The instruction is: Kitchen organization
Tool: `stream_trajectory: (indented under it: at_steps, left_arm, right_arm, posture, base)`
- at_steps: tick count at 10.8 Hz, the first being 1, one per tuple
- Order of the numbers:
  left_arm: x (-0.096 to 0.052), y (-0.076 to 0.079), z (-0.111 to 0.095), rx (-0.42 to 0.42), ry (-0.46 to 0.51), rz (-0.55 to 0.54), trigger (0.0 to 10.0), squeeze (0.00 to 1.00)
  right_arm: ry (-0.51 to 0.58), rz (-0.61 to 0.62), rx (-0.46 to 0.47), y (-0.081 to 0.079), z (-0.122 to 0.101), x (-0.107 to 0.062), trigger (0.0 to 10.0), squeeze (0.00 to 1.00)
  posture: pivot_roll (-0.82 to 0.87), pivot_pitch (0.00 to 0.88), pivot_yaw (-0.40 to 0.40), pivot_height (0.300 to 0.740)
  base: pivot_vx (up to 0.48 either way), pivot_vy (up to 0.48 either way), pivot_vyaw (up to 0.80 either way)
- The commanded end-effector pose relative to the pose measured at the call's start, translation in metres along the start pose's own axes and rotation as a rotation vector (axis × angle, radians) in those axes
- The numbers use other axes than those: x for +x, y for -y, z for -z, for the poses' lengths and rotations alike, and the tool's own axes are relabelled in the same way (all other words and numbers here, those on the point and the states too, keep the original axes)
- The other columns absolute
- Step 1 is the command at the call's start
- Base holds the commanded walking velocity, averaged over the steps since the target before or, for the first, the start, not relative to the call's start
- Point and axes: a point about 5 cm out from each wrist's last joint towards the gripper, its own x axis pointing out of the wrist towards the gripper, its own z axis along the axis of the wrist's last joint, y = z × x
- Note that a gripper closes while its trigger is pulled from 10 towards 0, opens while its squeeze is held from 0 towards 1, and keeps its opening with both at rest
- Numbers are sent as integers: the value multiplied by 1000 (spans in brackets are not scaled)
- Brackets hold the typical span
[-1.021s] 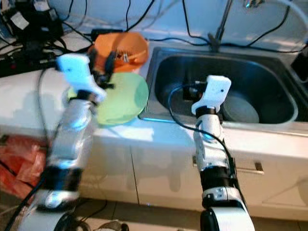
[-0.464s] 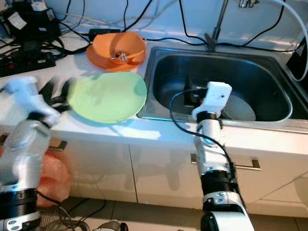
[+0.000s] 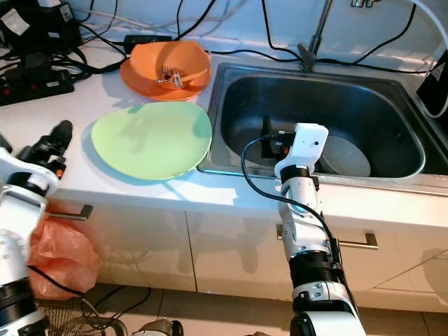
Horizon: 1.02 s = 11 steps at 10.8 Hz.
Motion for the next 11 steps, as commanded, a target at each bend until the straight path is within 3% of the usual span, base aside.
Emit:
stream_trajectory:
  at_steps: [1,3,4,5,9,11]
  left_arm:
    - [-4,12,-5,12,-27,94,10000,1000]
    - [-5,9,-5,65,-104,72,10000,1000]
    - [-1,5,-10,50,-132,-2,10000,184]
    - [2,5,-12,50,-174,-23,10000,0]
    - [6,9,3,23,-300,-20,10000,0]
    - [6,16,21,-14,-399,13,10000,0]
  right_arm:
    - [-2,1,8,2,-1,-1,10000,0]
    - [-5,-6,8,0,-1,-1,10000,0]
    - [-9,-11,11,0,-1,-1,10000,0]
    - [-12,-19,13,-1,-1,-2,10000,0]
    - [-18,-26,12,-4,0,-3,10000,0]
    - [-23,-38,12,-6,1,-3,10000,0]
  posture:
    - [93,124,-39,740]
    - [93,130,-40,740]
    - [95,133,-40,740]
    - [95,133,-40,740]
    - [84,124,-28,740]
    - [80,120,-25,740]
  base:
    - [0,0,0]
    - [0,0,0]
    - [0,0,0]
    - [0,0,0]
    - [0,0,0]
    - [0,0,0]
